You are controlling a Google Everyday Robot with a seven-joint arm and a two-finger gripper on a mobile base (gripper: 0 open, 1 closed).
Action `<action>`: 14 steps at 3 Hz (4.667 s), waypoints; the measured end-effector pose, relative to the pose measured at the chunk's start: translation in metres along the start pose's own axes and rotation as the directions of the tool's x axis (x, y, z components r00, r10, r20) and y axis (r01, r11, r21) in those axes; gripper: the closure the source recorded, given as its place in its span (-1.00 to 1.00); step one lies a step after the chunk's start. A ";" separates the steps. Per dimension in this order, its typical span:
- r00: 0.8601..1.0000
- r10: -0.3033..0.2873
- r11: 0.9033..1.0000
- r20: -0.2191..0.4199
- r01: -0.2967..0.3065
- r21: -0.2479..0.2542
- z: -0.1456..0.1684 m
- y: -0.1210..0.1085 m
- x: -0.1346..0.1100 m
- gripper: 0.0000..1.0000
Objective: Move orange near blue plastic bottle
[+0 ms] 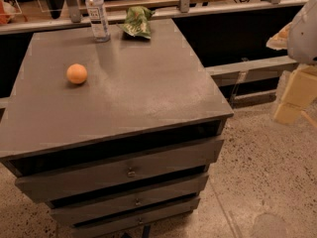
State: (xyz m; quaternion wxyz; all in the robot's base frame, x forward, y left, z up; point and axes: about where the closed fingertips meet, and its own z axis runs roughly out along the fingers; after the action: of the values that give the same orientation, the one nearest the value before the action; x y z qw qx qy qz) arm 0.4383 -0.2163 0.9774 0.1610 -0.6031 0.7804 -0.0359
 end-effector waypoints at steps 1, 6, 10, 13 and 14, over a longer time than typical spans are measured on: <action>1.000 0.000 1.000 0.000 0.000 0.000 0.000 0.000 0.000 -1.00; 0.896 -0.016 0.994 0.444 0.061 -0.088 0.102 -0.027 -0.083 -1.00; 0.642 -0.013 0.998 0.767 0.054 -0.028 0.125 -0.066 -0.206 -1.00; 0.552 0.066 0.994 0.831 0.037 -0.104 0.179 -0.060 -0.297 -1.00; 0.493 0.111 0.989 0.863 0.030 -0.144 0.188 -0.042 -0.325 -1.00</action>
Offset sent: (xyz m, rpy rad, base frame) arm 0.0022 0.0017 -0.0002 0.0320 -0.0032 0.0092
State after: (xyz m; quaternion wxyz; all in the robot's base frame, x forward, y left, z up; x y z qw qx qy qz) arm 0.6044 0.1079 0.8779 0.4897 -0.5302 0.6079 0.3309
